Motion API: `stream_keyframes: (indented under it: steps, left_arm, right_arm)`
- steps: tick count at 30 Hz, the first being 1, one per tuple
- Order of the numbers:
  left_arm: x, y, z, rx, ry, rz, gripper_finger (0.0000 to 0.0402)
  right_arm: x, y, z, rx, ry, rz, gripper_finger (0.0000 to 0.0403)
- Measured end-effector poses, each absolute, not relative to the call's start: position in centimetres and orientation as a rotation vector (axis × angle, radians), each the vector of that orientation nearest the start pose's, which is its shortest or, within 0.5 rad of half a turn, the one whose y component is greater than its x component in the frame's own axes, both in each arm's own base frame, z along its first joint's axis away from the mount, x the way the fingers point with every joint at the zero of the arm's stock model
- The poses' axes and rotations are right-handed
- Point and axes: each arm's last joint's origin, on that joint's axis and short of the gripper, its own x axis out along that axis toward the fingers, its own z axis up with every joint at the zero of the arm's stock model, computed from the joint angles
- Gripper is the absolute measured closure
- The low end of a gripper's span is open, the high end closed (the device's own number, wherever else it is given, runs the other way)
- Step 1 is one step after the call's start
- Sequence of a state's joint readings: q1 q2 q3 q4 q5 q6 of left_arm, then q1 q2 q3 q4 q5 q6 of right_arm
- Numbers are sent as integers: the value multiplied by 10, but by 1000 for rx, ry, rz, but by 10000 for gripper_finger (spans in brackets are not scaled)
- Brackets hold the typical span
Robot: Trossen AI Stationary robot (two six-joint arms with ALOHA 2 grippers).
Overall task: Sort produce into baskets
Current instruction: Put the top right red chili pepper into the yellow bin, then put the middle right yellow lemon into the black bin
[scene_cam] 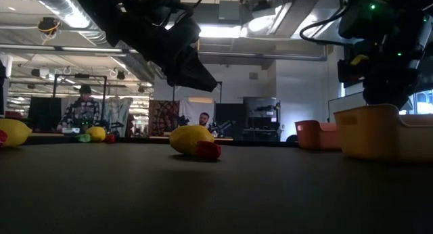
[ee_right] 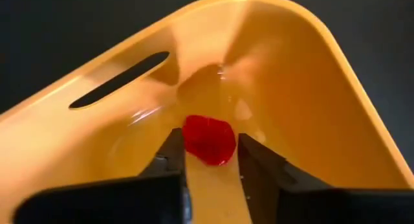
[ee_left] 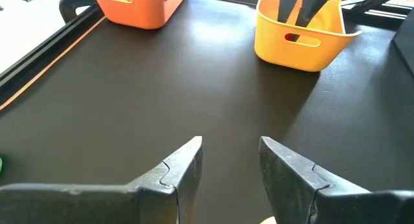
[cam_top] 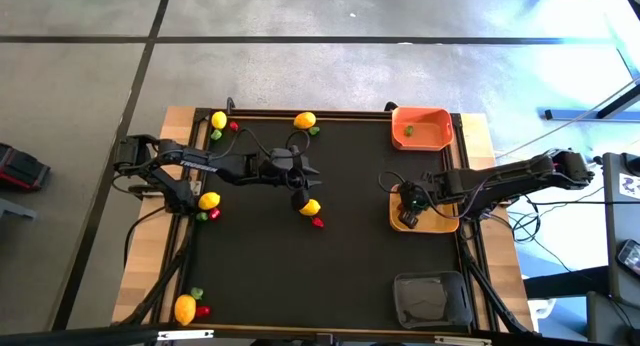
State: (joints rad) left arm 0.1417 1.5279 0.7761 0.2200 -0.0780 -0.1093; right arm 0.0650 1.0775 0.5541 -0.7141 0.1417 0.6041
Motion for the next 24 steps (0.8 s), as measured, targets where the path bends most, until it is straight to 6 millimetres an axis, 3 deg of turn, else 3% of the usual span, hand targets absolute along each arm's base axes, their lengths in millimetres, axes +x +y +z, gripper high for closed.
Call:
stream_keyframes:
  steps: [7,13,18,24]
  left_arm:
    - [308,46,195,-112,522,240,254]
    - [308,46,195,-120,521,242,254]
    - [309,46,195,-121,521,242,245]
    - [308,46,194,-163,530,232,189]
  right_arm:
    - [168,5,179,345,1170,-483,239]
    - [172,6,226,286,1222,-428,198]
    - [183,6,258,242,1114,-367,188]
    - [204,8,265,214,914,-287,162]
